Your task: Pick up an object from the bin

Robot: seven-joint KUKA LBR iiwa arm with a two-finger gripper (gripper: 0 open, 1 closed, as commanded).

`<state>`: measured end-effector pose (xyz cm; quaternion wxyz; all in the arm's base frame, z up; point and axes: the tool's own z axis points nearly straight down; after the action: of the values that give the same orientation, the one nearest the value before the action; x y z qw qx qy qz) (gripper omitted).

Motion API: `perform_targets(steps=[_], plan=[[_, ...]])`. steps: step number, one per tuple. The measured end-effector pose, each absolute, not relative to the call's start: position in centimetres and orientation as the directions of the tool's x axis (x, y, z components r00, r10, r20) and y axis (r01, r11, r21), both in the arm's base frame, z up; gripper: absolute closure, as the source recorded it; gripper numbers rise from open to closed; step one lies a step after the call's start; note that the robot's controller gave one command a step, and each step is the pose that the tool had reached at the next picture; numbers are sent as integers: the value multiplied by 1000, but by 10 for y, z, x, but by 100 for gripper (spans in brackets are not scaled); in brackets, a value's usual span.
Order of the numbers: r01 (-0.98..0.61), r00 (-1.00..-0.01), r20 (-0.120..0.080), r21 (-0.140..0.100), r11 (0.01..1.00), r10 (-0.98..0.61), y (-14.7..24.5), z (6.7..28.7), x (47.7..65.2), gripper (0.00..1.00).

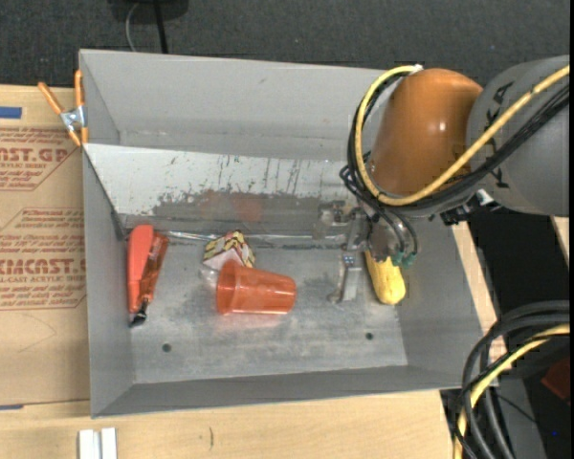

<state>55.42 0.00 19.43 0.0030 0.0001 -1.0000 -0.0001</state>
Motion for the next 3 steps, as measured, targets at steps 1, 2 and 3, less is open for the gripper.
perform_targets(steps=[1,2,3], plan=[[0,-1000,-2,0,1000,0,0,199,556,0],[-148,-989,-5,-2,989,-148,33,169,547,0],[-149,-989,0,2,989,-149,70,153,526,0]])
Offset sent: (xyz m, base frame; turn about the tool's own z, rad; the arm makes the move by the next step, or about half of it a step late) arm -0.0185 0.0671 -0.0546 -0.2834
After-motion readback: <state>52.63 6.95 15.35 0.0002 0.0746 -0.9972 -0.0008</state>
